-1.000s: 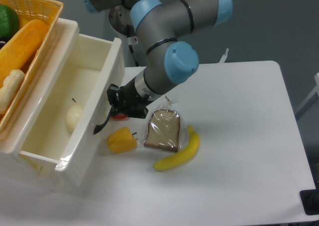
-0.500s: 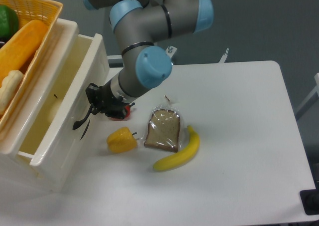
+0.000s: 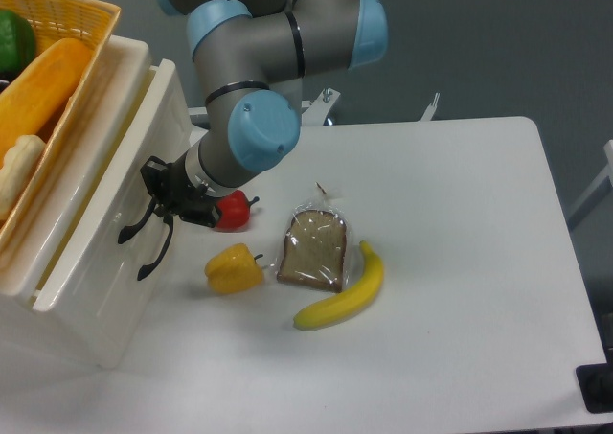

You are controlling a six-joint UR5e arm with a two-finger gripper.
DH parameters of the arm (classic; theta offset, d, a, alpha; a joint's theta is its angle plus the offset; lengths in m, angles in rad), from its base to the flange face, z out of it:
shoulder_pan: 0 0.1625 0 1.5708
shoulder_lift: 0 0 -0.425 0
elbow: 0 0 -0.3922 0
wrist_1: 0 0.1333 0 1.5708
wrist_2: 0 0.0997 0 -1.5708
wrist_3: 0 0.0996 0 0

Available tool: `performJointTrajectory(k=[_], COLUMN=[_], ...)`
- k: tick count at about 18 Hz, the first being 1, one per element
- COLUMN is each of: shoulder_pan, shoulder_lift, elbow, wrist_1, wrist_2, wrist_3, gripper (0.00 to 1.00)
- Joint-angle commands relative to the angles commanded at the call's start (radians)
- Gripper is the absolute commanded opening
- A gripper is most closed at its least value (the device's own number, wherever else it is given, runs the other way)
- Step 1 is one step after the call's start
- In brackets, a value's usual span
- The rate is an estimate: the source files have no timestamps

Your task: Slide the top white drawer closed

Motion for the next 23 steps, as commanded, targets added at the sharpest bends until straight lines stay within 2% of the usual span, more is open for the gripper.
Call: performJointTrajectory(k=[6, 9, 11, 13, 14, 17, 18, 19, 20, 23], shoulder_pan=[-0.002, 0.014, 0.072, 0.133, 0.17, 0.256, 0.283, 0.307, 0.326, 0.379], shoulder_lift=[-0.002, -0.006, -0.003, -0.005, -0.003, -0.008, -0.011, -0.015, -0.026, -0.044], elbow=[0.0, 0.003, 0.012, 0.032, 0.037, 0.045, 0.046, 0.046, 0.049, 0.063], wrist_1=[0.005, 0.009, 0.012, 0.049, 0.079, 0.17, 0.201, 0.237, 0.28, 0.334], wrist_2=[0.002, 0.006, 0.014, 0.017, 0.017, 0.017, 0.018, 0.024, 0.046, 0.101], wrist_3=[-0.006, 0.003, 0.006, 0.006, 0.006, 0.008, 0.009, 0.023, 0.04, 0.051], gripper=[0.02, 0.06, 0.29, 0.36, 0.46, 0.58, 0.65, 0.85, 0.94, 0.99])
